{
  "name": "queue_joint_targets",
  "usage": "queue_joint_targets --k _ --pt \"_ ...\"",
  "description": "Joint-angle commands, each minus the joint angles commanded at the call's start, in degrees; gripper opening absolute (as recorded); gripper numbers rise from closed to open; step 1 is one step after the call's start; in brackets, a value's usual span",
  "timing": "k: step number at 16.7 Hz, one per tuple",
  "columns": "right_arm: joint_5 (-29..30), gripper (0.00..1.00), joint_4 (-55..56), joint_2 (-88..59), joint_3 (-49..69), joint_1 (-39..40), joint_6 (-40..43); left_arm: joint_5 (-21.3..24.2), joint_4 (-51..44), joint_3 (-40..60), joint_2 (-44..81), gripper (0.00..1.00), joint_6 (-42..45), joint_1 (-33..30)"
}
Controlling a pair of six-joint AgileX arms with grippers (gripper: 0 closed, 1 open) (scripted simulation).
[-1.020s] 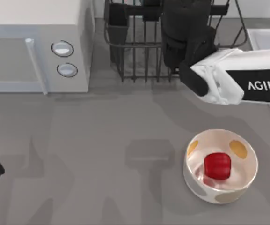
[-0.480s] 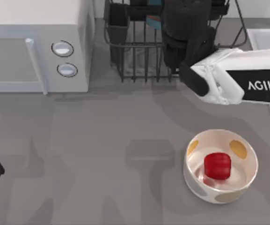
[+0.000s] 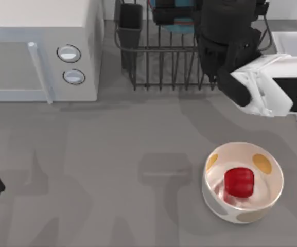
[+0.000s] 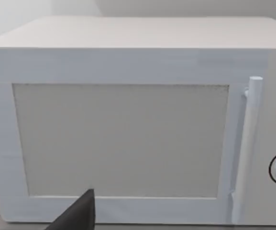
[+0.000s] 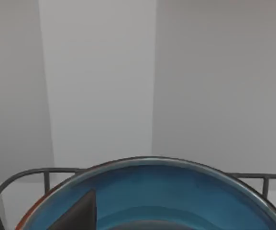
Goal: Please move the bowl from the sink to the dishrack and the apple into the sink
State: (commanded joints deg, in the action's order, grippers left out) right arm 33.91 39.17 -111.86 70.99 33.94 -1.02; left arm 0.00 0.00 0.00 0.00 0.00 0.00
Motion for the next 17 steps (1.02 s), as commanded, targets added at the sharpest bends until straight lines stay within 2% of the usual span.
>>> queue_joint_targets --k 5,11,17 --pt "-11.5 1.0 -5.1 19.4 -17.4 -6.8 -0.3 0.0 0.0 0.0 0.0 1.0 0.0 0.0" --pt "-25.4 1.0 -18.0 58.0 -44.9 -17.9 -1.2 0.0 0.0 0.0 0.0 1.0 0.0 0.0" --pt "-32.7 1.0 -31.7 94.3 -64.3 -28.2 -0.6 0.0 0.0 0.0 0.0 1.0 0.0 0.0"
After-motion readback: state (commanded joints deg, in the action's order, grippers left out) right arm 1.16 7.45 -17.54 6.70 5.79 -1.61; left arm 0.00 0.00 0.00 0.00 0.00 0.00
